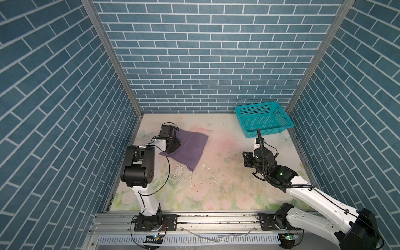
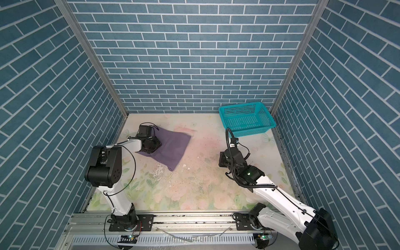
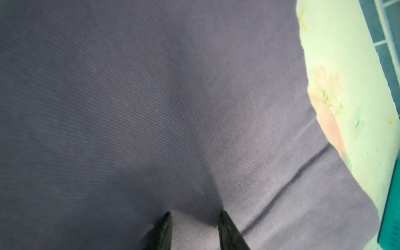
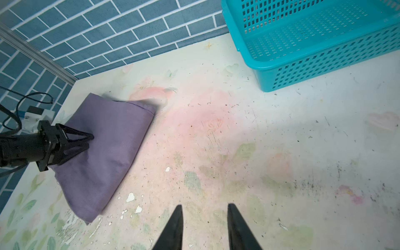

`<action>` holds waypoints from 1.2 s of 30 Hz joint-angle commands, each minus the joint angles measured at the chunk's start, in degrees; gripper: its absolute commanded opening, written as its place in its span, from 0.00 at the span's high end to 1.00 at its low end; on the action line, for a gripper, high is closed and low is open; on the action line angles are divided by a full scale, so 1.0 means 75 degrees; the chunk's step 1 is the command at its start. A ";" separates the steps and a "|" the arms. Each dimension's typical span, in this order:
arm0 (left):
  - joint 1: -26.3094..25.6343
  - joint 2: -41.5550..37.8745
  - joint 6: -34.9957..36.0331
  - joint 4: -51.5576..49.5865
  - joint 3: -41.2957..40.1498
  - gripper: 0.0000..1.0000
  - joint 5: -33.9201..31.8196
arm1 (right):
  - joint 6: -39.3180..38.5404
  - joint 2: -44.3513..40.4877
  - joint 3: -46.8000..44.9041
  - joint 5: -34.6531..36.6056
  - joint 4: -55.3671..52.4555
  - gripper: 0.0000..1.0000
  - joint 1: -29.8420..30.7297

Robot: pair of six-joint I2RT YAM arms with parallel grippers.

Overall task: Fold and stack the trousers
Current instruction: Move the trousers to the top-left of the table.

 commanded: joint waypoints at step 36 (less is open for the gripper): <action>-0.3532 -0.0277 0.1056 -0.2006 0.0227 0.72 -0.2358 | 0.0371 -0.0639 -0.0238 0.0210 -0.0809 0.01 -0.0068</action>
